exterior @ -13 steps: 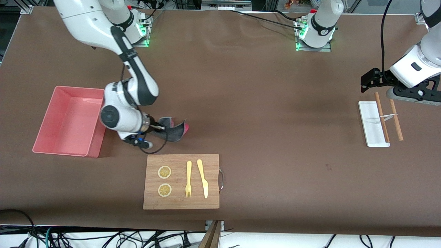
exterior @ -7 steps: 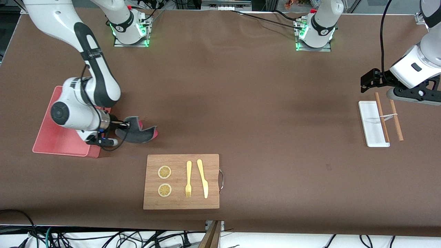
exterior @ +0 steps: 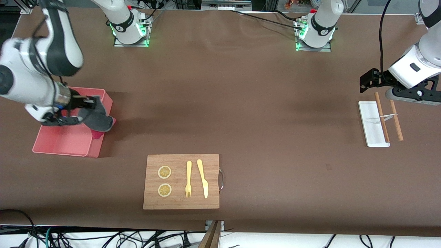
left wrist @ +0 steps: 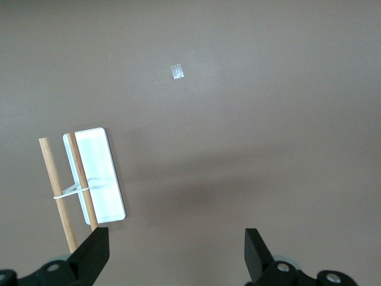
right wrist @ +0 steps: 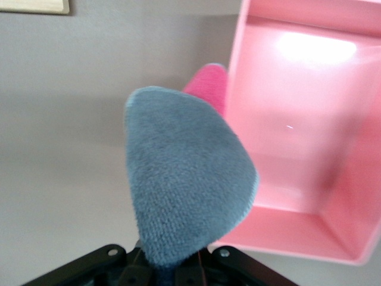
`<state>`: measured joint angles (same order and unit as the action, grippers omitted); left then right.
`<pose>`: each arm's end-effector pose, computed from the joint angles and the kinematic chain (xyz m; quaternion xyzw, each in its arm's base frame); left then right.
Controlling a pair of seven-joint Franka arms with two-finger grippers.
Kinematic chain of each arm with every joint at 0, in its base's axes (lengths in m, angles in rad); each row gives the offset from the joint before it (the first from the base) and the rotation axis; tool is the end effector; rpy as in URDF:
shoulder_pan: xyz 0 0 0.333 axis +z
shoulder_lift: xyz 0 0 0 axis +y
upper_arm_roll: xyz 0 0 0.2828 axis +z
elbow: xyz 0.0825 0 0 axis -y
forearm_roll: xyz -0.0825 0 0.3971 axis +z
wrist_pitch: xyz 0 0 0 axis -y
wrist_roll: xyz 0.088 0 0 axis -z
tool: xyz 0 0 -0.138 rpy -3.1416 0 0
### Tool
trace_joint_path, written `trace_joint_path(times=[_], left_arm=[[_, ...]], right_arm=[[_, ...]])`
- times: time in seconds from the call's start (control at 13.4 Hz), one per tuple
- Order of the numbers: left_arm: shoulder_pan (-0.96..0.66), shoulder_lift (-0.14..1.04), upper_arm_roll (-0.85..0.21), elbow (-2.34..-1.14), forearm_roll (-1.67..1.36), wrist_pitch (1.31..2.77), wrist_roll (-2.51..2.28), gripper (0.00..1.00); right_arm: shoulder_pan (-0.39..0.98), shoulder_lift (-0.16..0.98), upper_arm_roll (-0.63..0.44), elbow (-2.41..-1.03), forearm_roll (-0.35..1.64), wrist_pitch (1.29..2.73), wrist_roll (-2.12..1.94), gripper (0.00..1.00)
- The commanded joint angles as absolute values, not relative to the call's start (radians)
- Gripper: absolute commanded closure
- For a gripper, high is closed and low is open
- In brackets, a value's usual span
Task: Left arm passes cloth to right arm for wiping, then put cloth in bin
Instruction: 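Open the right gripper to drop the cloth into the bin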
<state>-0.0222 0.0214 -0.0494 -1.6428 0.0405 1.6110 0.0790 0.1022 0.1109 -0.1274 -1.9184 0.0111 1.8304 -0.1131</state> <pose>0.5711 -0.0353 0.5167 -0.9965 0.0765 0.0267 0.0196 0.5647 -0.0123 0.3510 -0.9942 -0.0415 0.0987 0.0050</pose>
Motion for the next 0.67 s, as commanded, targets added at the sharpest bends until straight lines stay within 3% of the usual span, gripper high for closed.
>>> trace_joint_path(times=[0.0, 0.45, 0.52, 0.6], left_arm=[[-0.028, 0.029, -0.051, -1.618, 0.055, 1.591, 0.063, 0.0], [-0.028, 0.029, -0.052, -1.618, 0.055, 1.589, 0.063, 0.0], [-0.028, 0.029, -0.052, -1.618, 0.055, 1.589, 0.063, 0.0], [-0.029, 0.029, -0.052, -1.618, 0.055, 1.589, 0.063, 0.0]], right_arm=[[0.028, 0.061, -0.117, -1.944, -0.058, 1.809, -0.218, 1.0], [0.014, 0.078, -0.161, -1.947, -0.127, 1.822, -0.262, 1.0], [0.014, 0.08, -0.161, -1.947, -0.126, 1.827, -0.262, 0.64], [0.014, 0.08, -0.16, -1.945, -0.123, 1.828, -0.262, 0.14]])
